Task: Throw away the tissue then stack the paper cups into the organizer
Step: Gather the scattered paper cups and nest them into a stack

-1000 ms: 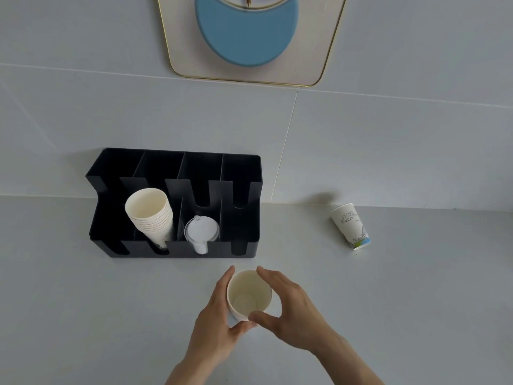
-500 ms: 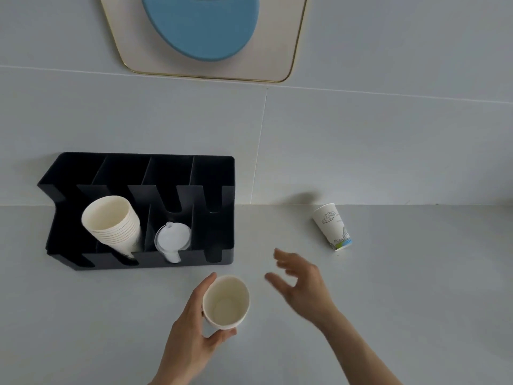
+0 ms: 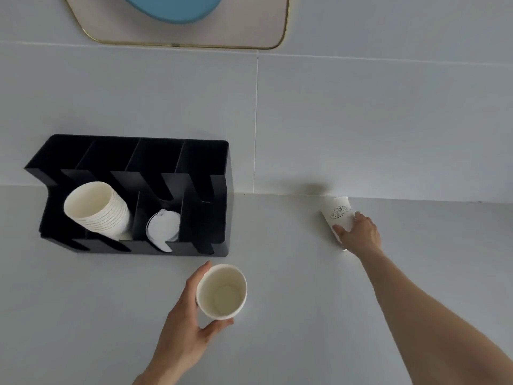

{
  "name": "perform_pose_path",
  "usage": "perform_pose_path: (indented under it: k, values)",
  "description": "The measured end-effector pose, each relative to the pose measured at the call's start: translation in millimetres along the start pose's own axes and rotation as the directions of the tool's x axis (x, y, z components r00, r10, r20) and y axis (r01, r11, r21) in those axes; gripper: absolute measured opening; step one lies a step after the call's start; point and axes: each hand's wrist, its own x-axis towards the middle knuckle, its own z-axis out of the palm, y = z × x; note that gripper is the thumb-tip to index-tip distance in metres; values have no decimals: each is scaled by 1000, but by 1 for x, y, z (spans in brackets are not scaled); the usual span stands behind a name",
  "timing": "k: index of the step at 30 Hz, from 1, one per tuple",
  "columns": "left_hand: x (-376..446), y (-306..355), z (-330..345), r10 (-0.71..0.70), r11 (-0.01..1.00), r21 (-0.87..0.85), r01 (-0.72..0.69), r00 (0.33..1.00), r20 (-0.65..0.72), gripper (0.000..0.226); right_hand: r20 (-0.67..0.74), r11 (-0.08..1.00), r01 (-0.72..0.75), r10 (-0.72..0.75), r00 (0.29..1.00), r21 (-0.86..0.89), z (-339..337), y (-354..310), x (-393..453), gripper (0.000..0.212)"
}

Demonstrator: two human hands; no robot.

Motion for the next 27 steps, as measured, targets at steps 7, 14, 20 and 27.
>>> perform_pose_path:
  k: [7,14,20,27]
  values:
    - [-1,1,-1,-17,999,36,18,1000,-14,105,38,993,-78,74,996,93,17,-4,-8,72]
    - [0,0,-4,-1,1000,13,1,1000,15,103,247,860,-73,-63,967,506,1,-31,-89,40]
    - [2,-5,-13,43,999,-13,-42,993,113,105,207,694,75,-314,927,717,-27,-77,-196,51]
    - [-7,-6,-25,99,995,-49,-92,980,174,103,172,717,258,-468,867,648,9,-106,-275,77]
